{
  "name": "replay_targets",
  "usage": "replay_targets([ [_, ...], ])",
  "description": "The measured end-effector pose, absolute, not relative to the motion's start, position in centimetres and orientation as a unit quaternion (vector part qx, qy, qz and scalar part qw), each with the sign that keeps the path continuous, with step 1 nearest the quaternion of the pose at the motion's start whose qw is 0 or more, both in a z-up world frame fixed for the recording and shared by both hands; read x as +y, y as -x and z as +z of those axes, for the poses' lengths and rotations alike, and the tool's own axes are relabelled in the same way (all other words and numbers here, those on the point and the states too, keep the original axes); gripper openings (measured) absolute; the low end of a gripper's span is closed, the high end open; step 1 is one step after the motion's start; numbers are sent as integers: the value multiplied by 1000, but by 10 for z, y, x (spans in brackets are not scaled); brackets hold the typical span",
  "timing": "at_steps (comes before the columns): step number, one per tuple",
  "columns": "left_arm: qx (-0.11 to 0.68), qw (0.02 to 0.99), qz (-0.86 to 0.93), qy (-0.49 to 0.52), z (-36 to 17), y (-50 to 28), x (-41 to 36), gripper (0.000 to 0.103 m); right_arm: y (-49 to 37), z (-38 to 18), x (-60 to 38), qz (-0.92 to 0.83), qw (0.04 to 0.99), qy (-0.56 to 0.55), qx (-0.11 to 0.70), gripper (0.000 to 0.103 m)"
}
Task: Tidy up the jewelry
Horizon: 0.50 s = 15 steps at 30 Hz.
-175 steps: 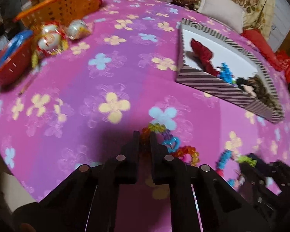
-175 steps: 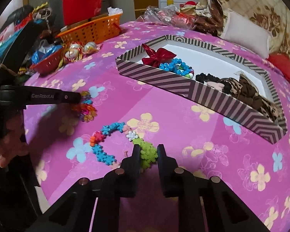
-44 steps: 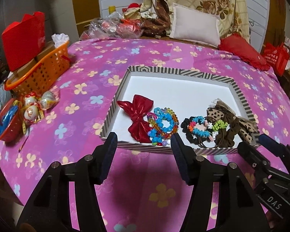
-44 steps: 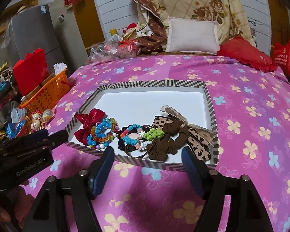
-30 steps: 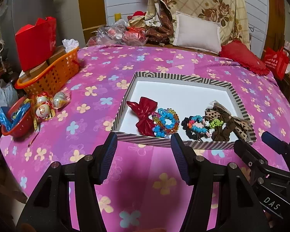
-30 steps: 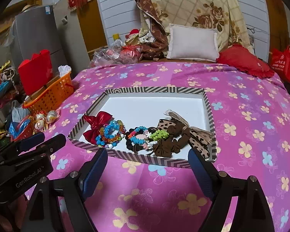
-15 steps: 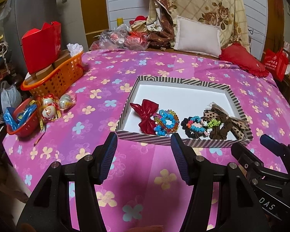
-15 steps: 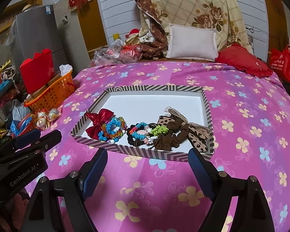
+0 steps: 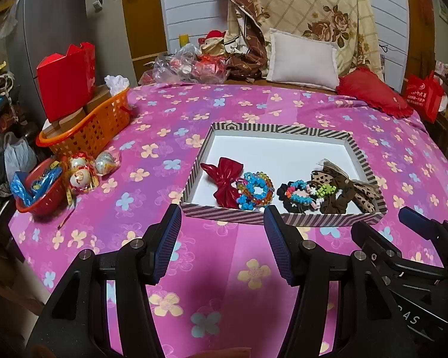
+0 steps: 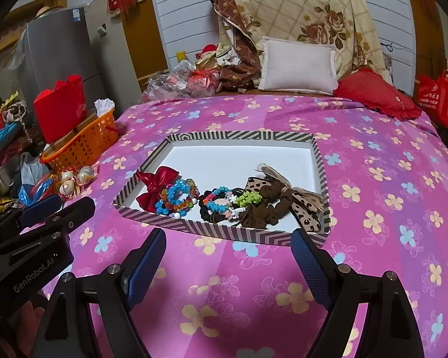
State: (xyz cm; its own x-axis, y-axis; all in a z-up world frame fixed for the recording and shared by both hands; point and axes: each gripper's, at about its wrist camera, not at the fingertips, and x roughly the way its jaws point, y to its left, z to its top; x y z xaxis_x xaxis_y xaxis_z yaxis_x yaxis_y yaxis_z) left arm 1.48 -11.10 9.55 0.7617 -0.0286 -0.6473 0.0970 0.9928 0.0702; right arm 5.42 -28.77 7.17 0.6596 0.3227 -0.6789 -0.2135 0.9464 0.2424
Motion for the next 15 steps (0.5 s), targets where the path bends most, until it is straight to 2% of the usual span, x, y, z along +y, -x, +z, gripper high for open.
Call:
replay_targets([
  [15,344,937,-32,-50,96,-13,-111,57,-56,68,-286,150,905,-71,392,84],
])
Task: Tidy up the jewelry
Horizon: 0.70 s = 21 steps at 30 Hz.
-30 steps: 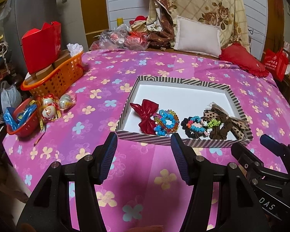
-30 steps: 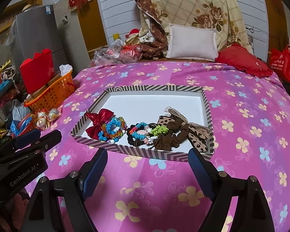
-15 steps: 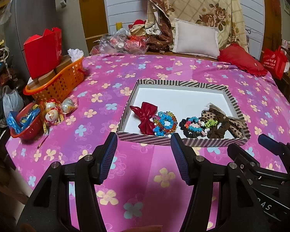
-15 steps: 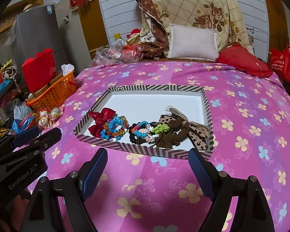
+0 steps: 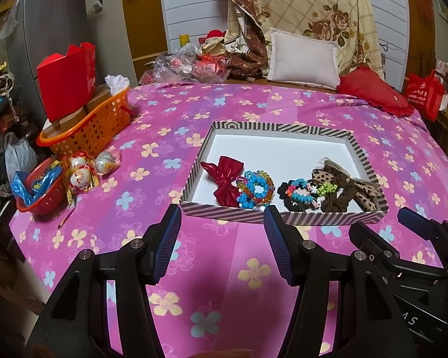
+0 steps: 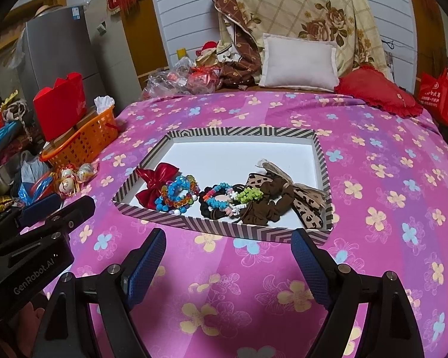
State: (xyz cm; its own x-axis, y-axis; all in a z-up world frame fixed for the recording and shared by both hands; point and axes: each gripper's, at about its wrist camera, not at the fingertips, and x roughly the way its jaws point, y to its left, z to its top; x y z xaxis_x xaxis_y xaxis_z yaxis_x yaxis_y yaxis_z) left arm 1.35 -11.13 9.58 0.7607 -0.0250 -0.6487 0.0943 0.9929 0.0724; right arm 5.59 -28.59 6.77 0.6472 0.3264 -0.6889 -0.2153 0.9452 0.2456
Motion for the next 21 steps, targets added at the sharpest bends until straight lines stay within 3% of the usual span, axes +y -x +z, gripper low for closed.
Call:
replay_targets([
  [21,358,932,-28,-48,83,-25,-109,57,-65,56,-285,150,898,-71,408,84],
])
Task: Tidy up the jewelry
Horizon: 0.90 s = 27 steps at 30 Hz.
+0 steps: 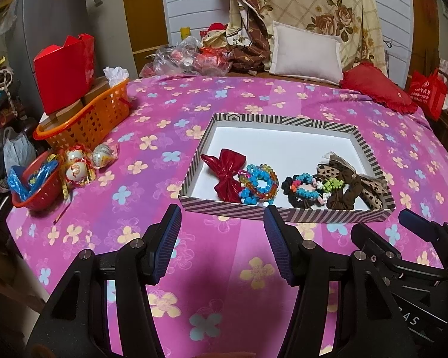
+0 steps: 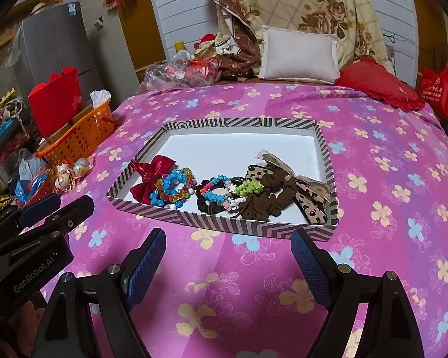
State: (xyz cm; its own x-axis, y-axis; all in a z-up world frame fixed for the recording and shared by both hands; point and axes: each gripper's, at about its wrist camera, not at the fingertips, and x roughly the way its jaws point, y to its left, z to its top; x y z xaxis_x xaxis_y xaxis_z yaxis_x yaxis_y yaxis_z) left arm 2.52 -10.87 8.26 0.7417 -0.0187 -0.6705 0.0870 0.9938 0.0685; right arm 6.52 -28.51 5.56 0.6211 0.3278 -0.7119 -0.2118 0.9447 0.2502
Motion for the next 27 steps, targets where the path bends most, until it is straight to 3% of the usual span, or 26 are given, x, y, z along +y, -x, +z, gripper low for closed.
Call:
replay_targets([
  [27,365,929,-27,-48,74,-30,-111,57,-71,51,-281,153,895,-71,414,84],
])
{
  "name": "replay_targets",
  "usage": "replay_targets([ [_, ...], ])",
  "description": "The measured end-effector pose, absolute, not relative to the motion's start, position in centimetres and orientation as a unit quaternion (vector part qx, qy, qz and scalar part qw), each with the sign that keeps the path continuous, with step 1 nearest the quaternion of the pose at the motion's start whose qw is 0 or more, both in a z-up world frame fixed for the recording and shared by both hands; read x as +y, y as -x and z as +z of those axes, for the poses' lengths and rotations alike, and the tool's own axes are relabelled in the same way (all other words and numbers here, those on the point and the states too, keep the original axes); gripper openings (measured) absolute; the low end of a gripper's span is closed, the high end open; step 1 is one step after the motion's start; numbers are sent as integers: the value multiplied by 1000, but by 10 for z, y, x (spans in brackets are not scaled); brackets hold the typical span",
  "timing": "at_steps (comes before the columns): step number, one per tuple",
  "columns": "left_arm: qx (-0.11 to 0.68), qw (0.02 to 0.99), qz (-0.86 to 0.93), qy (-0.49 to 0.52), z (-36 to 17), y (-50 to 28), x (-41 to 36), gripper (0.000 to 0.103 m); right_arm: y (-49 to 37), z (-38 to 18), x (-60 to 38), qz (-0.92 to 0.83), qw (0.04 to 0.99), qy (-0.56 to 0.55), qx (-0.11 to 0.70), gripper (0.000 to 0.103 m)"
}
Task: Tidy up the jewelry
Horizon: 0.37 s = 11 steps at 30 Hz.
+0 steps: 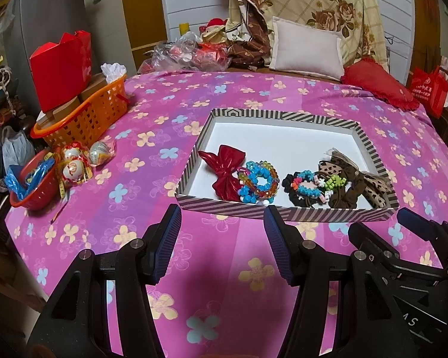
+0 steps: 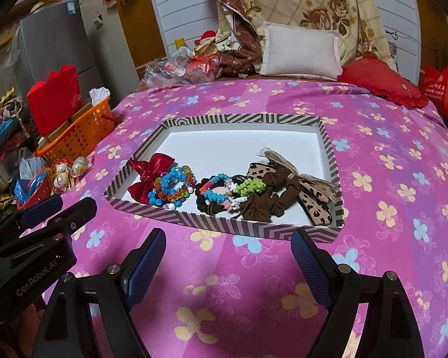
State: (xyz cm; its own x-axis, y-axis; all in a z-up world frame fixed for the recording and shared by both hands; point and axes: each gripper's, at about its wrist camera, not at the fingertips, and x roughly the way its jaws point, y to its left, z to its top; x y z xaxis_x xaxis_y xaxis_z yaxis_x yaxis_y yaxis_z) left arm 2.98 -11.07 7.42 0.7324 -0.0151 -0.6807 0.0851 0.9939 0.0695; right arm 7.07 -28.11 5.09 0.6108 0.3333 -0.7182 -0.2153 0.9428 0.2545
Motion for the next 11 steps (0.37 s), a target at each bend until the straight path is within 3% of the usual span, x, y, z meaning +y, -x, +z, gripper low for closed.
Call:
replay_targets([
  [11,368,928,-24,-54,63,-38,-107,57,-83,33,-310,132,893,-76,424,84],
])
